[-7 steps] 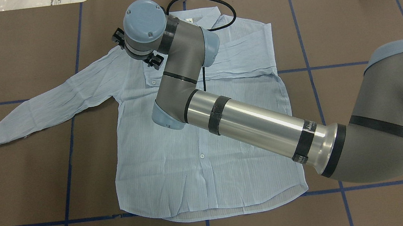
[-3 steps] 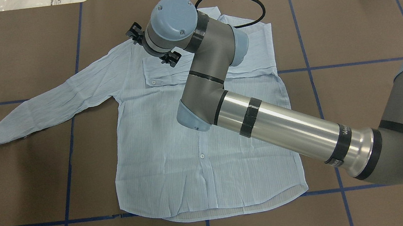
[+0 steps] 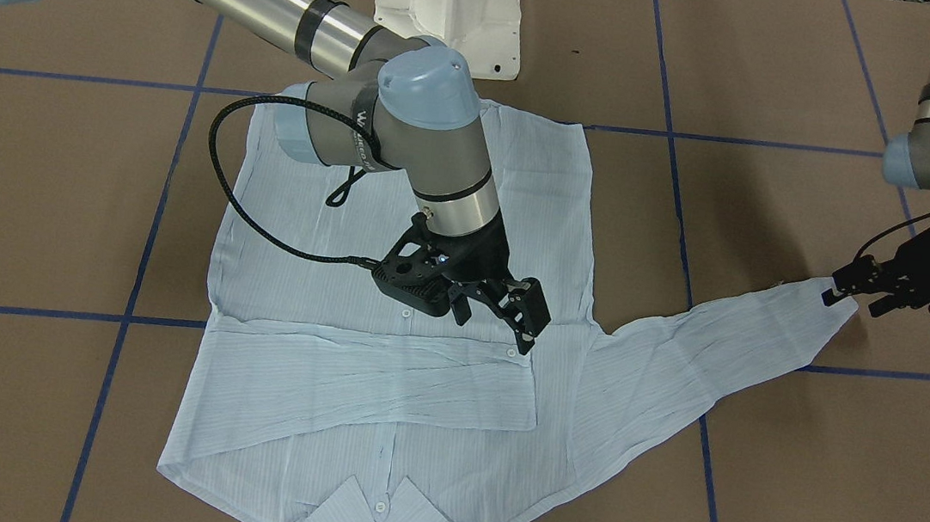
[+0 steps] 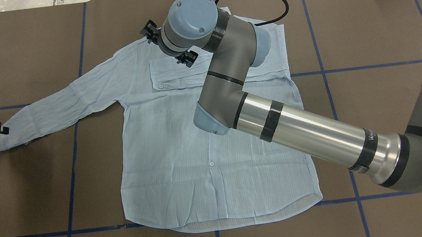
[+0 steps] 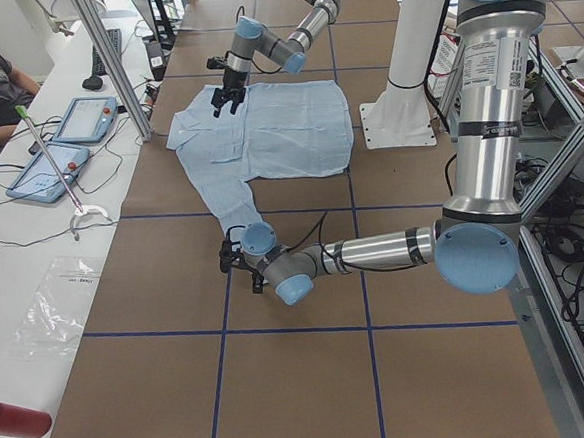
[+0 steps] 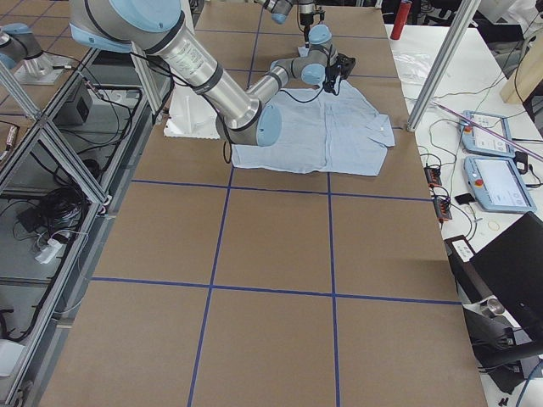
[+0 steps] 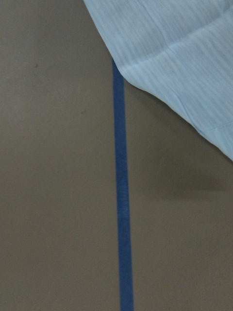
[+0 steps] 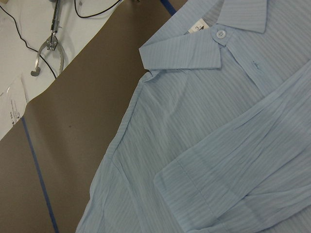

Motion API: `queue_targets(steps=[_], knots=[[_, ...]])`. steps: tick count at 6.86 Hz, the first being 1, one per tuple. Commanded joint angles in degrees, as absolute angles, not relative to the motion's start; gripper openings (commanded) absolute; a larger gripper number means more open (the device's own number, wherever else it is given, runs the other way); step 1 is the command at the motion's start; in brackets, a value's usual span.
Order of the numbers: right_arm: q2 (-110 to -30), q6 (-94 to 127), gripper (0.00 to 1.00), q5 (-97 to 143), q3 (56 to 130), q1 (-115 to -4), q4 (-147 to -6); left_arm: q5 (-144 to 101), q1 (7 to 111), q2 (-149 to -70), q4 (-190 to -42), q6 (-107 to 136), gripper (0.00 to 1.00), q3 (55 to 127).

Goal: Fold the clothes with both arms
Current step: 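Release the sleeve with the right gripper while the left gripper grasps the other cuff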

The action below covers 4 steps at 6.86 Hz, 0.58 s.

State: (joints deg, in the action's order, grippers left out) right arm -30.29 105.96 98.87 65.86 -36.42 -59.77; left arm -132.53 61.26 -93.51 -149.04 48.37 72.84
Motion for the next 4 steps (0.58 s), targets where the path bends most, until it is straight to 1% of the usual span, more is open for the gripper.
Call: queue_targets(steps=[1, 2, 3, 4], knots=[[-30.4, 105.8, 1.00, 98.9, 65.9, -36.6, -59.8, -132.6, 60.8, -93.5, -149.1, 48.9, 0.75, 72.7], [-30.4, 105.9, 1.00, 98.9, 65.9, -36.6, -59.8, -132.8, 60.8, -93.3, -149.1, 48.9, 0.55, 72.7], [-30.4, 105.9, 1.00, 98.8, 65.9, -36.5, -59.8, -132.5, 60.8, -93.3, -149.1, 49.0, 0.31, 72.4], [-30.6, 105.9, 1.00, 98.8, 65.9, -36.5, -59.7, -133.0, 60.8, -93.1, -149.1, 49.0, 0.01, 72.7]])
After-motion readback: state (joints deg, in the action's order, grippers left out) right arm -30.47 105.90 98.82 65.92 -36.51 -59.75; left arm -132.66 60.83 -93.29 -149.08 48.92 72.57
